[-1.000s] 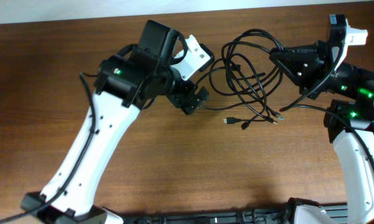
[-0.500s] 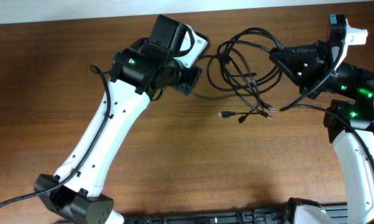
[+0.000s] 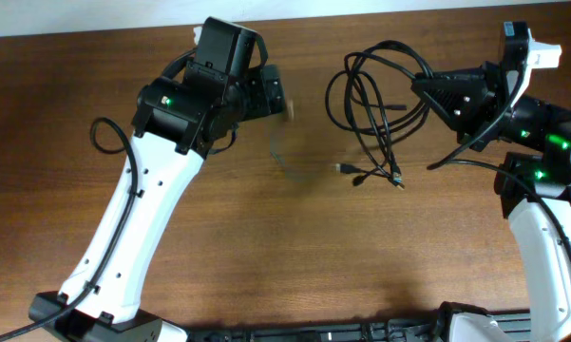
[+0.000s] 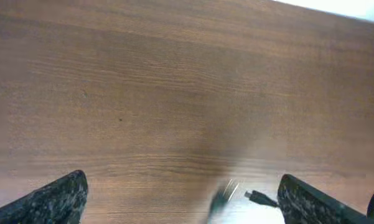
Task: Untangle cables
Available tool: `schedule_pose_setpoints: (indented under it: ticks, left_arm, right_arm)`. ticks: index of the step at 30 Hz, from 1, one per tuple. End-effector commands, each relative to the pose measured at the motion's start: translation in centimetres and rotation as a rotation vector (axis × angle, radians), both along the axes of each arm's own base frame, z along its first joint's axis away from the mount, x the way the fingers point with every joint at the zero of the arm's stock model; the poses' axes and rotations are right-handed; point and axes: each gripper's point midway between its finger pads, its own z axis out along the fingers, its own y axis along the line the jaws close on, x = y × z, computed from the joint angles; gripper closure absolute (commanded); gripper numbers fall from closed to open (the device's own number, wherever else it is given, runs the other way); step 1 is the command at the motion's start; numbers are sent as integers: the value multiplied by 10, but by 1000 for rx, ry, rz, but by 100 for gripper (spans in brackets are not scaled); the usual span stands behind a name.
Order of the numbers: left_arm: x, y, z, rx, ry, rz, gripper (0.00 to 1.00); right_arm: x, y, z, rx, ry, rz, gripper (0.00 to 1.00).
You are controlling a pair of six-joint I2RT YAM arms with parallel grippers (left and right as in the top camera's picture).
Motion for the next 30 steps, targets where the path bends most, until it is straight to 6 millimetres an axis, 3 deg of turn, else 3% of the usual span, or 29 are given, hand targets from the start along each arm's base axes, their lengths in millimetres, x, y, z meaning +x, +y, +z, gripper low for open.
schedule_pose_setpoints:
  ticks: [1,5,9,19,30]
  left_arm:
    - [-7,-12,16,19,-55,-197,1]
    - [-33,-72,42,-96,-184,-700,1]
    - [-55,-103,67,-203,-317,-981,1]
    - [-48,-125,110,-272,-538,-1070,1]
    - [-46,-154,98,-282,-543,-1117,1]
  right_arm:
    - [-1,-2,7,6,-22,-15,96]
    - [-1,-2,8,17,2,-13,96]
    - [-1,-1,8,29,34,-7,96]
    - [-2,-1,7,33,53,1,96]
    - [-14,29,7,34,59,104,96]
